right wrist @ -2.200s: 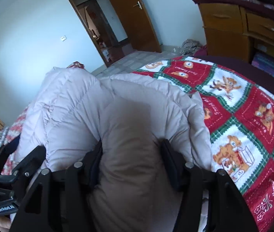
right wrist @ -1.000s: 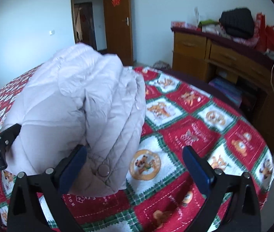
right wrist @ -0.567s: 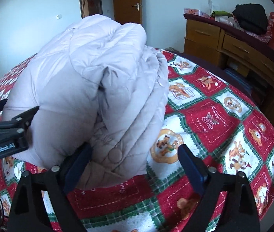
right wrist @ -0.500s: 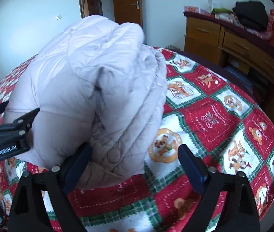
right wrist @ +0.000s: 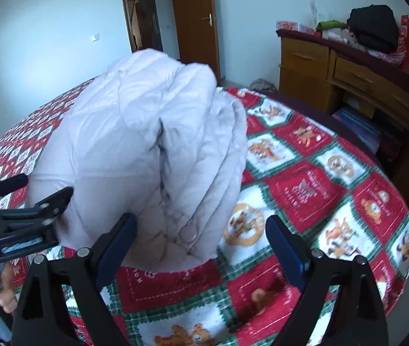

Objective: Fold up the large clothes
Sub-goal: 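Lower the jacket bundle onto the quilt and open both grippers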

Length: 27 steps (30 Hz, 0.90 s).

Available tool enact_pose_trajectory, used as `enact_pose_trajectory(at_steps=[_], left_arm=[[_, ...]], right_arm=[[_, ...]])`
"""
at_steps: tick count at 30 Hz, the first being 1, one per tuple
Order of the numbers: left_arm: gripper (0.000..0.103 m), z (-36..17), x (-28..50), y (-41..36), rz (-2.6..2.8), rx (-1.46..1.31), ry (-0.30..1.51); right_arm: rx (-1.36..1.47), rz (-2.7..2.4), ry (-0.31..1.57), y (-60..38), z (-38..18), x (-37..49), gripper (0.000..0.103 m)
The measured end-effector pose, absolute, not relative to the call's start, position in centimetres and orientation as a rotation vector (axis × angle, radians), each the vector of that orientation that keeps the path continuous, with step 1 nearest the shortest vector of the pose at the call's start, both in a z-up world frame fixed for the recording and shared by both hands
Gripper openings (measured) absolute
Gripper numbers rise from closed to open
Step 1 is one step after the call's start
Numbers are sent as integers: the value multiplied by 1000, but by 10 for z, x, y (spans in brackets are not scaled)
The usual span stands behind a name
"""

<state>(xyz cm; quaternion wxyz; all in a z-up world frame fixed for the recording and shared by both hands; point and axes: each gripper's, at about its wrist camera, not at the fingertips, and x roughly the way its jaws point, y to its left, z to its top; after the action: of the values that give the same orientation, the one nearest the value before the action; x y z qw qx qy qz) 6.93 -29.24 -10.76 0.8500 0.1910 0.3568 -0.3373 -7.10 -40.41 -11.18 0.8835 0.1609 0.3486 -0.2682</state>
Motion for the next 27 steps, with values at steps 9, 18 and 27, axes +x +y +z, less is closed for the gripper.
enact_pose_trajectory(at_steps=[9, 18, 27], left_arm=[[102, -126, 45, -250, -698, 413, 846], [102, -109, 14, -237, -739, 428, 825], [102, -86, -11, -219, -803, 391, 824]], right_arm=[[385, -540, 801, -391, -119, -89, 96], [335, -515, 825, -359, -103, -108, 96], [282, -496, 748, -329, -62, -125, 98]])
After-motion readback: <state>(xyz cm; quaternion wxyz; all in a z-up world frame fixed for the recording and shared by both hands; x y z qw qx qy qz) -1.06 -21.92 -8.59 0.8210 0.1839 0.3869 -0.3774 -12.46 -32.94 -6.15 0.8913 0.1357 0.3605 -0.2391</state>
